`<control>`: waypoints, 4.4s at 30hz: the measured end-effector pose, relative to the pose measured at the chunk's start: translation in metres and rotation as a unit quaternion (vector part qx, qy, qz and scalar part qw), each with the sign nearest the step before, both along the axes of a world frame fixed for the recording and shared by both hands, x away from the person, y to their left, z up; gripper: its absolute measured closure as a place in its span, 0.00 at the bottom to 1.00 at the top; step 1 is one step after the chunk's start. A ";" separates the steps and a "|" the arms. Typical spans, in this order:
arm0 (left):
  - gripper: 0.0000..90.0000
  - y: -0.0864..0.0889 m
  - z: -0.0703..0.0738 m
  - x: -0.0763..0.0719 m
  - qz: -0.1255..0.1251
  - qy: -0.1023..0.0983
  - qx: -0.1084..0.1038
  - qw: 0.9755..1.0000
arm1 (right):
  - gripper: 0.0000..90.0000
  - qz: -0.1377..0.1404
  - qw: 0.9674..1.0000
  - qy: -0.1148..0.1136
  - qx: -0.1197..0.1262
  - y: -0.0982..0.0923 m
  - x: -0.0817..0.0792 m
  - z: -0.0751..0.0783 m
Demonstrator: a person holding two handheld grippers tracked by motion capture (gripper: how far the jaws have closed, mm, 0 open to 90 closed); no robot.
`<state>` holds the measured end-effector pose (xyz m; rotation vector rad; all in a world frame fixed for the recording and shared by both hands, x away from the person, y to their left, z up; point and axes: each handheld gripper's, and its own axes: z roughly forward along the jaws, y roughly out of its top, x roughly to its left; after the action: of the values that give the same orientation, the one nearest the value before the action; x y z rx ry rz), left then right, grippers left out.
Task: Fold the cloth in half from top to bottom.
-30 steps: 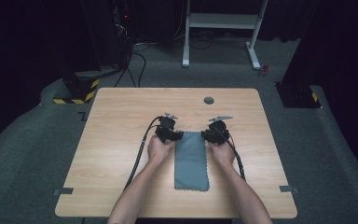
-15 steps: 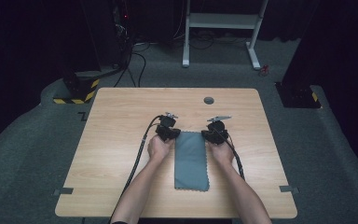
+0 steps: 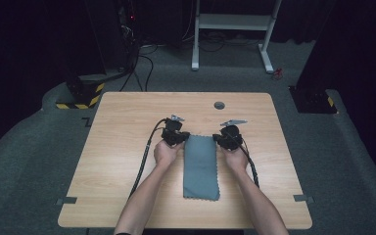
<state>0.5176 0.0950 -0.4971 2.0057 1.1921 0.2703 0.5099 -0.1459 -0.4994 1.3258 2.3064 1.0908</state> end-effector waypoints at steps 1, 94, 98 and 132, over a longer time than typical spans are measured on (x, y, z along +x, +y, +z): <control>0.99 0.001 0.001 0.000 -0.001 -0.002 0.002 1.000 | 1.00 0.000 1.000 0.000 0.000 0.000 0.000 0.000; 0.99 0.014 0.020 -0.088 -0.106 -0.055 -0.041 0.992 | 1.00 0.110 0.993 -0.044 0.005 -0.021 -0.079 0.019; 0.99 0.014 0.020 -0.095 -0.108 -0.057 -0.045 0.992 | 1.00 0.114 0.992 -0.045 0.006 -0.023 -0.085 0.019; 0.99 0.006 -0.005 -0.155 -0.148 -0.067 0.013 0.987 | 1.00 0.166 0.985 -0.052 -0.020 -0.029 -0.144 -0.001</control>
<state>0.3627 0.1006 -0.5023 2.1182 0.7991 0.2672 0.3662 -0.1753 -0.5001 0.8644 2.5129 1.1693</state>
